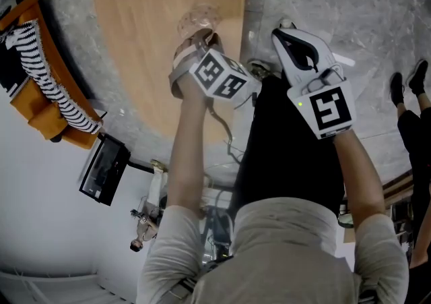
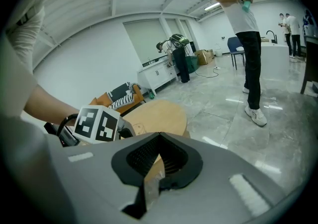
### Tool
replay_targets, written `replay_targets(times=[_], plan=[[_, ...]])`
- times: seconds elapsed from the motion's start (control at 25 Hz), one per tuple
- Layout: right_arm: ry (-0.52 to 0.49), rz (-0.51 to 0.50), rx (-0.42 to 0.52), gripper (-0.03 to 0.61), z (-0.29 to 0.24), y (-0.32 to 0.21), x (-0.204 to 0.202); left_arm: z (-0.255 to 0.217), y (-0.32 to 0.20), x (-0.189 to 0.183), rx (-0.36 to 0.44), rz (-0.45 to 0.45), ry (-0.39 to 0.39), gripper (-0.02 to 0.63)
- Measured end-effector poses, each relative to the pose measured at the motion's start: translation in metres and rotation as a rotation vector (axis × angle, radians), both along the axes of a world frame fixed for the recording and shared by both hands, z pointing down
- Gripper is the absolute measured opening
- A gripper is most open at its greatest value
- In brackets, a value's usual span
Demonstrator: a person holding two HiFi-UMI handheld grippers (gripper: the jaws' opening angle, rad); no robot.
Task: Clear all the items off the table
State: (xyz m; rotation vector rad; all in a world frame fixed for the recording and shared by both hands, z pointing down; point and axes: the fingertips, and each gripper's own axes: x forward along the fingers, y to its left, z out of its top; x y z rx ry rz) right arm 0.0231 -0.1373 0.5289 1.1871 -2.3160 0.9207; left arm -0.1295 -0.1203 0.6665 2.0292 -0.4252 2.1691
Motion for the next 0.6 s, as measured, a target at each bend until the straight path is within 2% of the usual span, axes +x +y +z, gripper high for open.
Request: replay_targets(times=[0.44, 0.6], plan=[[0.001, 0.033, -0.021, 0.006, 0.010, 0.001, 0.018, 0.020, -0.002, 0.005, -0.026, 0.073, -0.081, 0.058], [-0.003, 0.039, -0.022, 0.007, 0.016, 0.010, 0.020, 0.027, 0.002, 0.004, -0.023, 0.130, -0.145, 0.058]])
